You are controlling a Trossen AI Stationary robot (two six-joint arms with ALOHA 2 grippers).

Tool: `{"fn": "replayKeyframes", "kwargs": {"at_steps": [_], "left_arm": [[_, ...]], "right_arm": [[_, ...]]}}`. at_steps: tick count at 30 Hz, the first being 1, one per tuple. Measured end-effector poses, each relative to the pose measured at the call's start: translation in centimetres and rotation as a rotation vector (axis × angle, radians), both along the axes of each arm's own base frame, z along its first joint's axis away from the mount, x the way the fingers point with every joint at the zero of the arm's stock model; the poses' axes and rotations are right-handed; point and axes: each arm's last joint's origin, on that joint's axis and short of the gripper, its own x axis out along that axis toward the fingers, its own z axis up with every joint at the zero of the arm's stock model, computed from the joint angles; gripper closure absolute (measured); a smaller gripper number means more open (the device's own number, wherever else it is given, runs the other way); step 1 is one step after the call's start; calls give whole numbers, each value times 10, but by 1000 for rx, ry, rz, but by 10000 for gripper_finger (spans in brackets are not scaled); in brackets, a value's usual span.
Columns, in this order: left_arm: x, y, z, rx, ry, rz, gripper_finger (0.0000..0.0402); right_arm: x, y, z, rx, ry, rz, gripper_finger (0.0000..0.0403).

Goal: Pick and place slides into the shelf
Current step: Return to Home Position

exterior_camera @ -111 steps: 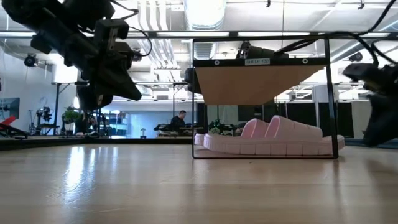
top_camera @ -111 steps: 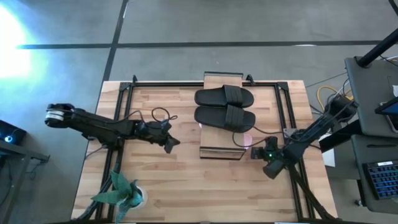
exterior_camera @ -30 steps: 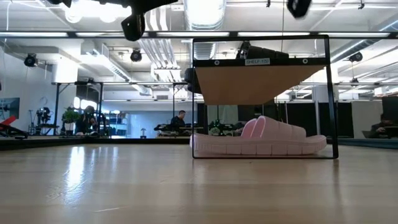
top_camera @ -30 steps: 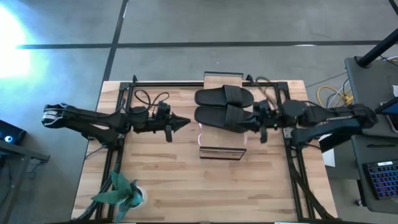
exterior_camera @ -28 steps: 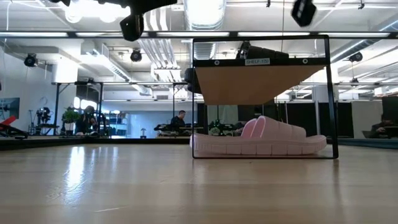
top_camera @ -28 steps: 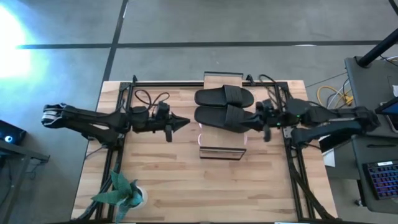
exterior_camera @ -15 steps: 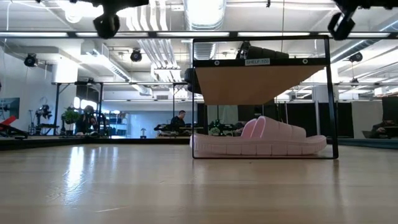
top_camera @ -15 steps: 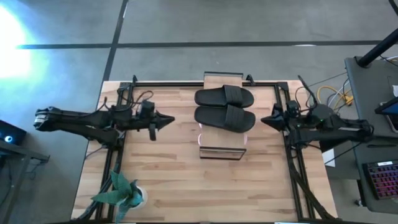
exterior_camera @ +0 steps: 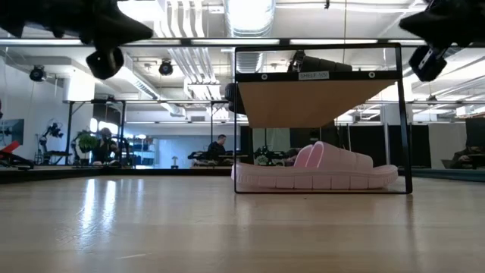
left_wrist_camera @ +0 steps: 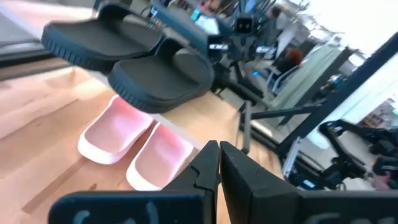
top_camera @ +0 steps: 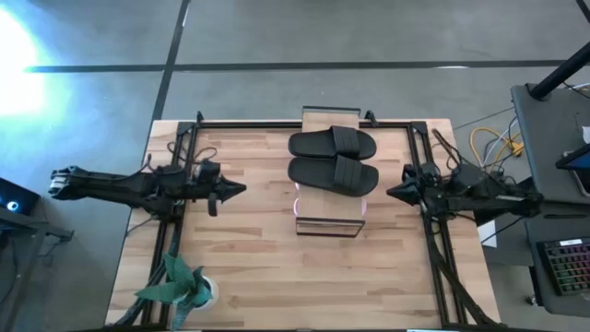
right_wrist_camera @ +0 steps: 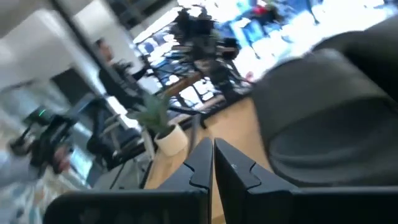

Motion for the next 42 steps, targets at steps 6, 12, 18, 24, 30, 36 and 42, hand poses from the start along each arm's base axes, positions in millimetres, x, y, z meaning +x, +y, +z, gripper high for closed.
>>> {"fn": "replayKeyframes", "kwargs": {"at_steps": [6,12,18,24,30,36,42], "left_arm": [[-22,1,-15,22,-64,9,402],[-41,3,-37,22,-135,21,402],[-51,3,-62,16,-183,29,402],[-45,3,-75,28,-118,28,402],[-45,2,-87,24,-104,14,402],[-42,2,-91,55,-76,8,402],[-39,2,-96,55,-17,8,402]], "right_arm": [[-4,1,0,-136,-37,20,394],[-3,1,3,-266,-118,7,394],[2,1,-3,-287,-141,12,394],[6,1,-12,-289,-148,10,394],[12,1,-28,-291,-117,15,394],[19,1,-49,-283,-147,13,394],[21,3,-58,-290,-122,79,394]]}}
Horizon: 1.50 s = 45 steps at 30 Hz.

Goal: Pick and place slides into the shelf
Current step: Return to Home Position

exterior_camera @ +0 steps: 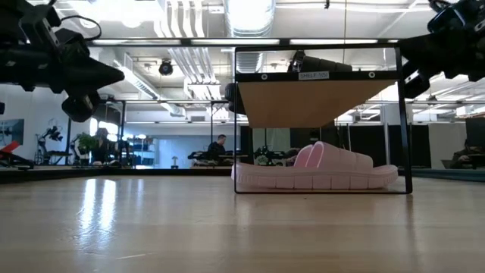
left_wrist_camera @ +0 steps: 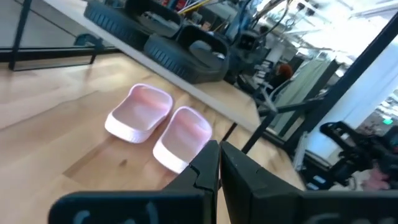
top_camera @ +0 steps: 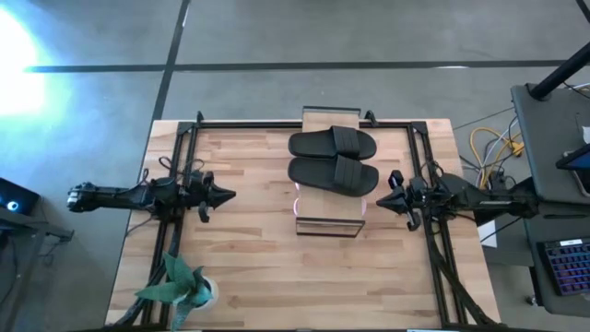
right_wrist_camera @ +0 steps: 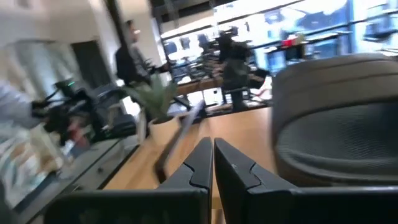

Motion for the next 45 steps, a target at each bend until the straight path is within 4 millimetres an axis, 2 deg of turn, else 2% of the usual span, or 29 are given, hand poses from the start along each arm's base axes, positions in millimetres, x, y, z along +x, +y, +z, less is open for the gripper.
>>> {"fn": "replayKeyframes", "kwargs": {"at_steps": [13,45], "left_arm": [[8,0,-11,8,121,23,402],[11,0,-15,10,163,20,402]], "right_arm": [[0,1,0,-22,4,31,394],[0,1,0,-23,3,30,394]]}}
